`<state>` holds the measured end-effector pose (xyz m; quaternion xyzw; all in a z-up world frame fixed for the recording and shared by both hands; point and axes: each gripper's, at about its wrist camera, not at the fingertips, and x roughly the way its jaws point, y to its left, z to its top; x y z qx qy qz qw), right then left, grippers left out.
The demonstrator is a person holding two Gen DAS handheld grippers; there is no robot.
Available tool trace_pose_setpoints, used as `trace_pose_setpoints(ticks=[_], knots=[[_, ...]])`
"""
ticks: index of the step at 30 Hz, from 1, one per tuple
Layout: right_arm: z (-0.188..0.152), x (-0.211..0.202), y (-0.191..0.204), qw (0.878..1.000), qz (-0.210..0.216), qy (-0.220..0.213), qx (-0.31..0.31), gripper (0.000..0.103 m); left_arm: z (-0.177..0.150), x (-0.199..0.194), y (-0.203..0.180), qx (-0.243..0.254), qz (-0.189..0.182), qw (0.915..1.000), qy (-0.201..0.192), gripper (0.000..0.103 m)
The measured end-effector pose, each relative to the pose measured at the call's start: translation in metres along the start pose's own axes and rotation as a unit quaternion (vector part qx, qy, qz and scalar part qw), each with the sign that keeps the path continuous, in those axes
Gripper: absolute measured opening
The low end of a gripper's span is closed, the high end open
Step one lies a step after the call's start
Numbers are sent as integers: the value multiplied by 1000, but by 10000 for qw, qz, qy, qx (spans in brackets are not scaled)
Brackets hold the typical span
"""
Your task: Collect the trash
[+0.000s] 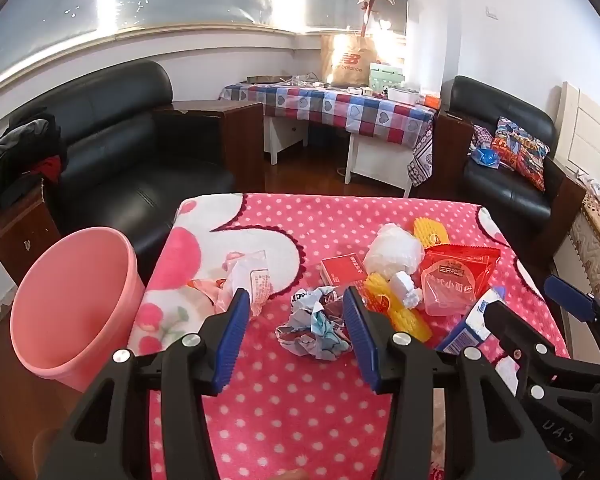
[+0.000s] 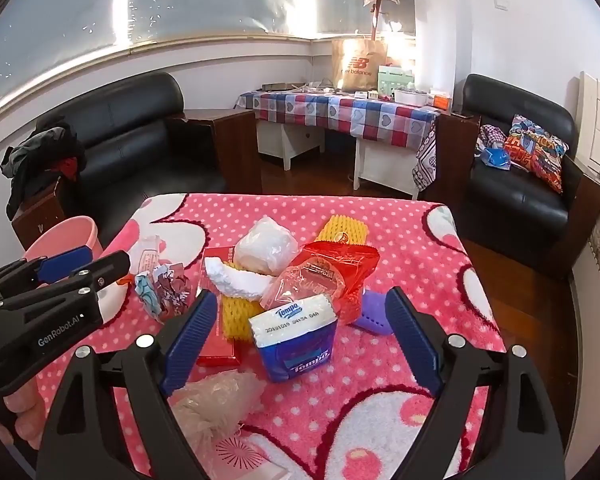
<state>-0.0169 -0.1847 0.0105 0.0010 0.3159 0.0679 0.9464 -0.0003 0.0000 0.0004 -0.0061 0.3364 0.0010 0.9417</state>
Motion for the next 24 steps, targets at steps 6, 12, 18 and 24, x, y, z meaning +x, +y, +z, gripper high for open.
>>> trace_pose_setpoints(ticks=[6, 12, 18, 24], knots=[[1, -4, -1, 10000, 2, -64, -2, 86, -1, 1, 2, -12, 1, 10000, 4, 48], [3, -8, -1, 9999, 5, -141, 20, 86, -1, 0, 2, -10, -7, 10000, 3, 48], [4, -10, -1, 9999, 3, -171, 25, 86, -1, 0, 2, -6, -17, 10000, -11, 48], [4, -10, -2, 9998, 2, -187, 27, 86, 3, -1, 6, -2, -13, 10000, -11, 48]])
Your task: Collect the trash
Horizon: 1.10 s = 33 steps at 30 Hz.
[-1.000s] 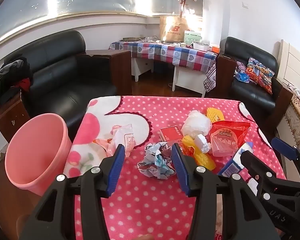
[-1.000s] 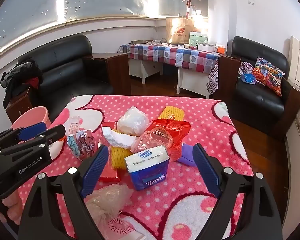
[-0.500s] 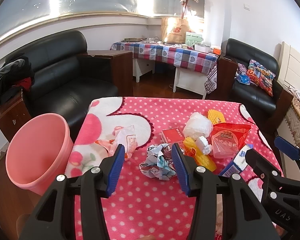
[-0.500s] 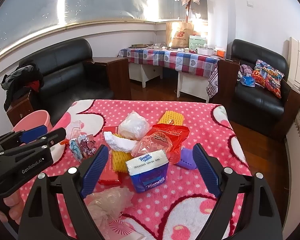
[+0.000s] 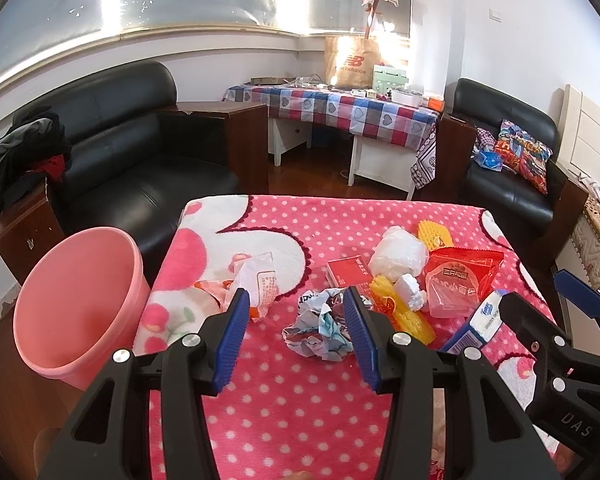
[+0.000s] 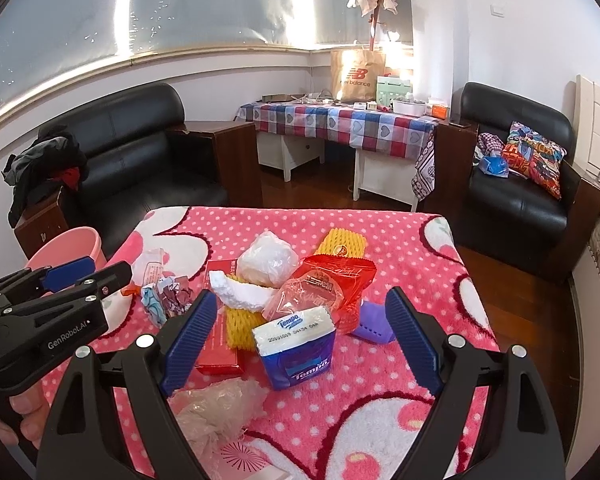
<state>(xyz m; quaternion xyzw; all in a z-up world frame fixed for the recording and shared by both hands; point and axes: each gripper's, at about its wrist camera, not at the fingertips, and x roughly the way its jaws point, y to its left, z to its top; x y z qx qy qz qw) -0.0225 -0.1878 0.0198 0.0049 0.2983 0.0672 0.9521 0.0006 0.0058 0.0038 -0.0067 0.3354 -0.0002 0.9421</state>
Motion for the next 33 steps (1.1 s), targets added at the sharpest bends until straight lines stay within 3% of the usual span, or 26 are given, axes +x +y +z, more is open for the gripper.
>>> trace_pose_setpoints(ticks=[24, 33], knots=[[5, -5, -1, 9999, -1, -108, -16, 86, 1, -1, 1, -8, -6, 10000, -20, 48], [7, -8, -10, 9998, -56, -202, 2, 86, 21, -11, 30, -125, -38, 9999, -108, 48]])
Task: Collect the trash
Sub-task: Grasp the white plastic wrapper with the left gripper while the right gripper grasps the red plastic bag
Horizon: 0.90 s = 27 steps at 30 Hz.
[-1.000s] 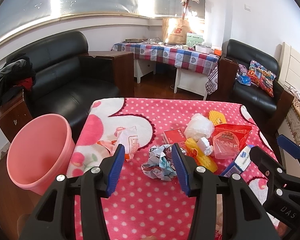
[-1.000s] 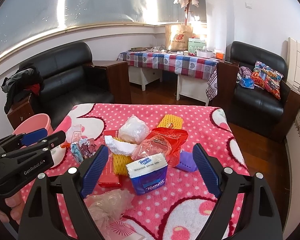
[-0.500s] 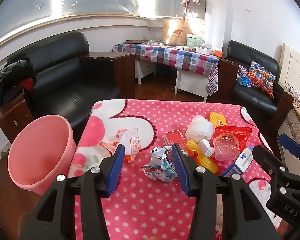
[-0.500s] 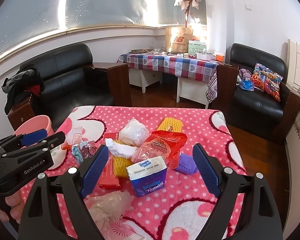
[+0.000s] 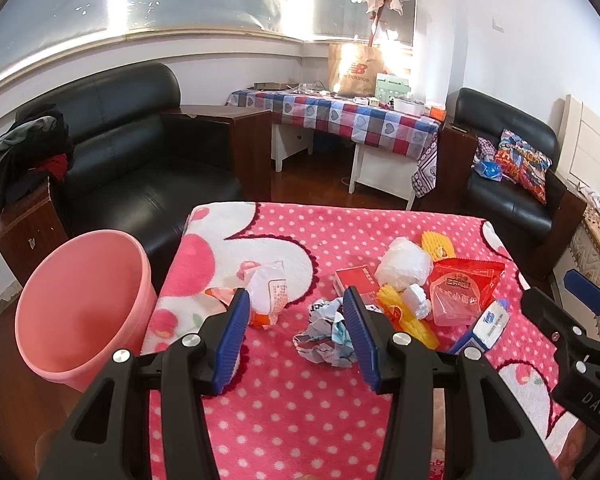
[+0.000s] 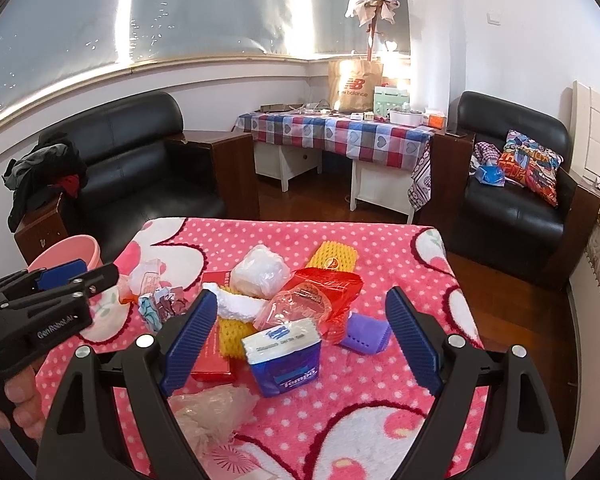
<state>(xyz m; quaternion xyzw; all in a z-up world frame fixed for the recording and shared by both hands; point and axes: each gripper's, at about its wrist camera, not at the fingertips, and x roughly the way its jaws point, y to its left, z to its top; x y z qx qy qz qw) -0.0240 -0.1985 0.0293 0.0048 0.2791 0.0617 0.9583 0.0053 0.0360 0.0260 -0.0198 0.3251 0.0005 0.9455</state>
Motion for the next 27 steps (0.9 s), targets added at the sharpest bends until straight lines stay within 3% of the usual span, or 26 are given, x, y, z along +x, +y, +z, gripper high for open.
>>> trace_pose_setpoints(ticks=[11, 17, 27], knots=[[-6, 0, -20, 9999, -85, 18, 124, 86, -15, 5, 24, -241, 47, 9996, 98, 48], [-11, -1, -34, 9996, -96, 66, 242, 86, -29, 10, 31, -286, -415, 9983, 292, 48], [-25, 3, -54, 9986, -30, 250, 457, 86, -30, 42, 40, -358, -301, 9973, 567, 48]])
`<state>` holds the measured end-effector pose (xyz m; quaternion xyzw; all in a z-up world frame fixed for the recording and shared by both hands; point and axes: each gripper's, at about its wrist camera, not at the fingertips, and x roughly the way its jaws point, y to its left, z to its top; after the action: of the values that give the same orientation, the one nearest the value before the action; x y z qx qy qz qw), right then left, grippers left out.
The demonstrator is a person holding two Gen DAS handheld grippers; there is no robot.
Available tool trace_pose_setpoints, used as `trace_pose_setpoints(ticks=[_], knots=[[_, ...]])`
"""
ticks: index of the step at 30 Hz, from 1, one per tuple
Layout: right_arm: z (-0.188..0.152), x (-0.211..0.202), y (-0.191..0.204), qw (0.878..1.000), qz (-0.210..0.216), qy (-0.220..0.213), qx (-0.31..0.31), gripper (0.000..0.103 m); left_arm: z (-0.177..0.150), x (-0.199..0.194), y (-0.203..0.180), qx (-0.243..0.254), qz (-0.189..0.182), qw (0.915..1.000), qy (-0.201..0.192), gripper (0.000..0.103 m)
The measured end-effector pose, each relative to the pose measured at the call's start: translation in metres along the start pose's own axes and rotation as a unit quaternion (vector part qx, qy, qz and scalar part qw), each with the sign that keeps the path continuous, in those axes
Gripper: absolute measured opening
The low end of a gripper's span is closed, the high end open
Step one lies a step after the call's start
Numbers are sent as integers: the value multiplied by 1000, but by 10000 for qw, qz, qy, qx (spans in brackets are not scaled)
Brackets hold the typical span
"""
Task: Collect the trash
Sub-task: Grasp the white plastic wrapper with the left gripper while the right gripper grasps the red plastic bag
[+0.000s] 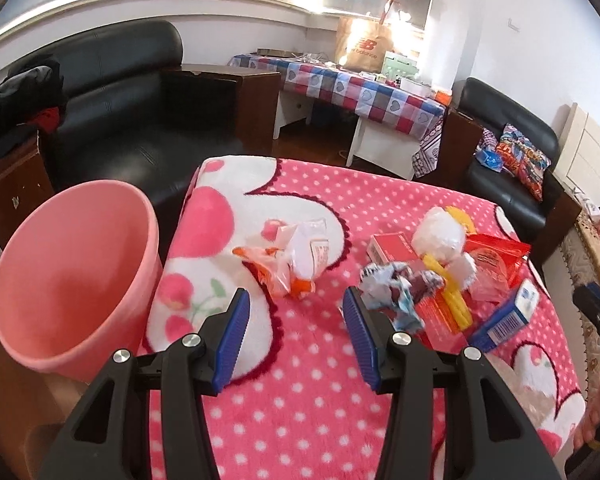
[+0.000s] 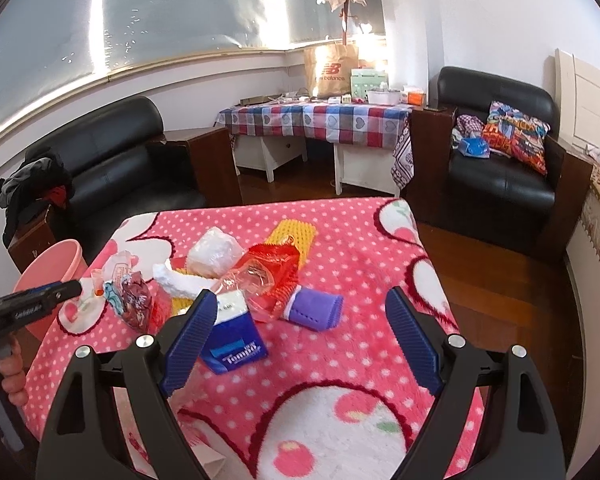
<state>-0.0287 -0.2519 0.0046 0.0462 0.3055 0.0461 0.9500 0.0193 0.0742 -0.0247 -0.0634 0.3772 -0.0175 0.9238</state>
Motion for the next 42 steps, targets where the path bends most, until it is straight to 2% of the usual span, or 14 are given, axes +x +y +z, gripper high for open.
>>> trace_pose_setpoints(ticks=[8, 12, 16, 22, 27, 30, 34, 36, 42], knots=[[-6, 3, -12, 9999, 4, 109, 112, 86, 12, 40, 9, -254, 150, 9991, 292, 47], [-8, 8, -18, 9996, 18, 194, 199, 86, 11, 53, 13, -328, 20, 9985, 431, 21], [-9, 12, -21, 9994, 55, 266, 204, 86, 10, 55, 13, -325, -36, 9987, 397, 12], [-10, 14, -20, 9991, 205, 330, 144, 86, 9, 40, 10, -245, -32, 9994, 258, 11], [-9, 12, -14, 9981, 514, 328, 102, 80, 7, 23, 9, -222, -76, 9996, 160, 11], [-7, 15, -9, 9983, 453, 347, -80, 72, 6, 12, 9, -267, -91, 9996, 99, 11], [0, 31, -16, 9981, 401, 457, -91, 62, 6, 1, 11, -300, -96, 9995, 18, 11], [3, 40, -21, 9979, 403, 508, -55, 62, 5, -4, 14, -317, -106, 9994, 1, 11], [4, 82, -35, 9933, 499, 1030, 138, 61, 3, -8, 18, -364, -36, 9993, 35, 11]])
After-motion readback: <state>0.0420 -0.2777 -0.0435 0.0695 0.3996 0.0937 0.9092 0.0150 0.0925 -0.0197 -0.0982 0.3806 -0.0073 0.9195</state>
